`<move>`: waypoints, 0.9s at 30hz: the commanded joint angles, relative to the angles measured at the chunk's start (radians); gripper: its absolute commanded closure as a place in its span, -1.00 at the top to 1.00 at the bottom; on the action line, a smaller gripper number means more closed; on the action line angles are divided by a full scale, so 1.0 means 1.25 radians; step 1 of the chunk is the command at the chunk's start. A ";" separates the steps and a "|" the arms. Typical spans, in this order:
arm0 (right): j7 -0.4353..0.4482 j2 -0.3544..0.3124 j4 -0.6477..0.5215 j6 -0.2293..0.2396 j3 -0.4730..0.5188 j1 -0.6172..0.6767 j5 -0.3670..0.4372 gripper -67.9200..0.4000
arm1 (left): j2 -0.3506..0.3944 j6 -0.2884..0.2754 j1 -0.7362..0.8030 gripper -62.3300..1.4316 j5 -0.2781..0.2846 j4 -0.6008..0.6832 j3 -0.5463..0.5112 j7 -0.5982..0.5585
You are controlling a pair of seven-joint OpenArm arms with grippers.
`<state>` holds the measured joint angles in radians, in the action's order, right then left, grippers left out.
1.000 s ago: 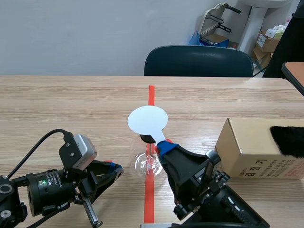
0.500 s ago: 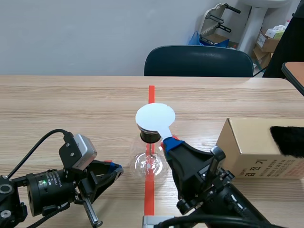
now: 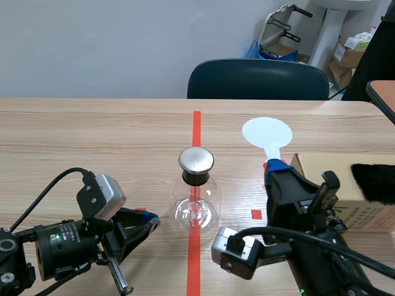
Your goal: Do the electroscope experiment
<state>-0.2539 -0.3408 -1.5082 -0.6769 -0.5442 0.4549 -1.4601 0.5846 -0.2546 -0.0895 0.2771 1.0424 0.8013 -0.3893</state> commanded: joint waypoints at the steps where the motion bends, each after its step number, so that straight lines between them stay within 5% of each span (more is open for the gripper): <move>1: -0.023 -0.004 -0.004 -0.012 0.005 -0.009 -0.001 -0.96 | -0.002 0.002 -0.008 -0.84 0.005 0.013 0.001 -0.008; 12: -0.071 -0.004 -0.004 -0.012 0.005 -0.009 -0.001 -0.96 | -0.002 0.002 -0.008 -0.84 0.005 0.013 0.001 -0.008; 27: 0.184 -0.004 -0.004 -0.009 0.005 -0.009 -0.001 -0.97 | -0.002 0.002 -0.008 -0.84 0.005 0.013 0.001 -0.008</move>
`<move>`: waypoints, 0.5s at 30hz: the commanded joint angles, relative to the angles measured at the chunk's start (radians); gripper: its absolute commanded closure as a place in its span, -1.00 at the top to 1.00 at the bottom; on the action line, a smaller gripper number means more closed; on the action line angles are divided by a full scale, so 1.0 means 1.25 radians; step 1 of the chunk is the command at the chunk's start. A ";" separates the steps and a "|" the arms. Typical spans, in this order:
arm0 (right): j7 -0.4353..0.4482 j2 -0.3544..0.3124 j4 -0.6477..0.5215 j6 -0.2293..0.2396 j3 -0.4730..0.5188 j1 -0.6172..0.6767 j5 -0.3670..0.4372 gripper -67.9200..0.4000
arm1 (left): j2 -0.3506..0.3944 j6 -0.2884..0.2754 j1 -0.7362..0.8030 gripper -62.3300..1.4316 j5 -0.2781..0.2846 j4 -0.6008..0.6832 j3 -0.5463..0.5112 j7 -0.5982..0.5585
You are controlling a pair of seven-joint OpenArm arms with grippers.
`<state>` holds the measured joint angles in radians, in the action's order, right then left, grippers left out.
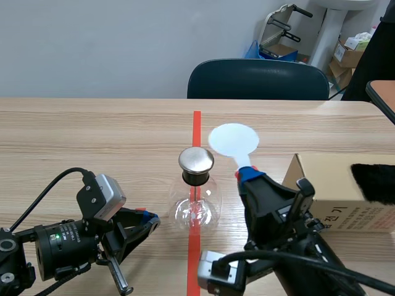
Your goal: Do the electroscope experiment
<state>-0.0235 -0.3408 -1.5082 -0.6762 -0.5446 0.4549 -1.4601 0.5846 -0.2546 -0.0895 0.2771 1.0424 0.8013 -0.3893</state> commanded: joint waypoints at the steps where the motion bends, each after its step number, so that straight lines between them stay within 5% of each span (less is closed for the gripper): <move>1: 0.019 -0.004 -0.004 -0.010 0.006 -0.009 -0.001 -0.97 | -0.002 0.002 -0.008 -0.84 0.005 0.013 0.001 -0.008; 15: 0.168 -0.004 -0.004 -0.010 0.006 -0.009 -0.001 -0.97 | -0.002 0.002 -0.008 -0.84 0.005 0.013 0.001 -0.008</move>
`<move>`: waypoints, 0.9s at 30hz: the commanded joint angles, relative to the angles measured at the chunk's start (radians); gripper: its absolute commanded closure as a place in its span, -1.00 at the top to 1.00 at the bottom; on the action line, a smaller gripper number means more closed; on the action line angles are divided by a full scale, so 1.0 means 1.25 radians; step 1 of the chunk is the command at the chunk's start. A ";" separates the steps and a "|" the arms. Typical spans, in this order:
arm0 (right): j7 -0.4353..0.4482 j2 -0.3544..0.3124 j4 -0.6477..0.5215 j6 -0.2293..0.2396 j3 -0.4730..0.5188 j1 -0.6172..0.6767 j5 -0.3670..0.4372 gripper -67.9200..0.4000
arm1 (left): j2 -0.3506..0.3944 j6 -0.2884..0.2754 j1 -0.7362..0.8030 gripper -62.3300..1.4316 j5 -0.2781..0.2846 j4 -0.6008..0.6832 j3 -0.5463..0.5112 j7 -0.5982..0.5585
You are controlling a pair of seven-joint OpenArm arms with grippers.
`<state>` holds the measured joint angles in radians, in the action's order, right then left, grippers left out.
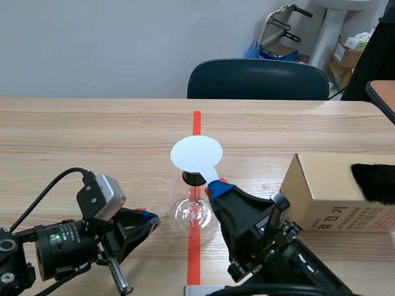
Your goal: Do the electroscope experiment
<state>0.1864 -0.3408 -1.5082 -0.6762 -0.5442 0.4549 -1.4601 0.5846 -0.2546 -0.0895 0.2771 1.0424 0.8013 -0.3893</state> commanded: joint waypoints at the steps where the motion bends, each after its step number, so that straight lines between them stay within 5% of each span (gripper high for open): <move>1: 0.002 -0.004 -0.004 -0.010 0.005 -0.009 -0.001 -0.97 | -0.002 0.002 -0.008 -0.84 0.005 0.013 0.001 -0.008; 14: -0.020 -0.004 -0.004 -0.010 0.005 -0.009 -0.001 -0.97 | -0.002 0.002 -0.008 -0.84 0.005 0.013 0.001 -0.008; 27: -0.287 -0.004 -0.004 -0.010 0.005 -0.009 -0.001 -0.97 | -0.002 0.002 -0.008 -0.84 0.005 0.013 0.001 -0.008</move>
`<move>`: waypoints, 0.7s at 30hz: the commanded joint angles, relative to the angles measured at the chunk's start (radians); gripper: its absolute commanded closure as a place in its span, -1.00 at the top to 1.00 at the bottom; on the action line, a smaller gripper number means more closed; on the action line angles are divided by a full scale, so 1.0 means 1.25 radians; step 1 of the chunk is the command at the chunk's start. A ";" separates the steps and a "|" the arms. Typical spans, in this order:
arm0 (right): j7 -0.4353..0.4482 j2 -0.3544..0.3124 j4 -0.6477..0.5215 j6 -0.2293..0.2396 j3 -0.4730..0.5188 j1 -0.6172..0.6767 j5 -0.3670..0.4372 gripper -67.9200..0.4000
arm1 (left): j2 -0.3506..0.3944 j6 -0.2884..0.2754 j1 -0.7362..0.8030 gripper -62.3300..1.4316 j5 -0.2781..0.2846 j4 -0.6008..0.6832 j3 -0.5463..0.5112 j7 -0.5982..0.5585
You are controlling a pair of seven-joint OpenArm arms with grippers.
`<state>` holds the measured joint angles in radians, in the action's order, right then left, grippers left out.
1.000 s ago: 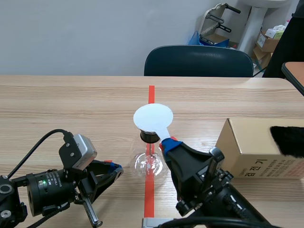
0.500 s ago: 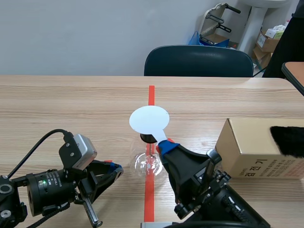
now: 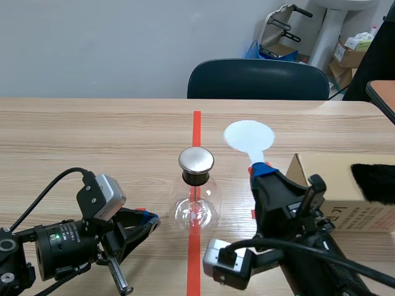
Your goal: Do the electroscope experiment
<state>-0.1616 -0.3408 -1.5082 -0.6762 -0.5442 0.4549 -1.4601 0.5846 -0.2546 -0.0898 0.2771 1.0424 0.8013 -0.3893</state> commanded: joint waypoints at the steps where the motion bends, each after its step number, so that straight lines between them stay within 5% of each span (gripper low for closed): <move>1: -0.032 -0.004 -0.004 -0.010 0.005 -0.009 -0.001 -0.97 | -0.002 0.002 -0.008 -0.84 0.005 0.013 0.001 -0.008; 11: -0.208 -0.004 -0.004 -0.010 0.006 -0.009 -0.001 -0.97 | -0.002 0.002 -0.008 -0.84 0.005 0.013 0.001 -0.008; 21: -0.256 -0.004 -0.004 -0.010 0.005 -0.009 -0.001 -0.97 | -0.002 0.002 -0.008 -0.84 0.005 0.013 0.001 -0.008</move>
<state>-0.4767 -0.3408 -1.5082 -0.6762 -0.5442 0.4549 -1.4601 0.5846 -0.2546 -0.0898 0.2771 1.0424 0.8013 -0.3893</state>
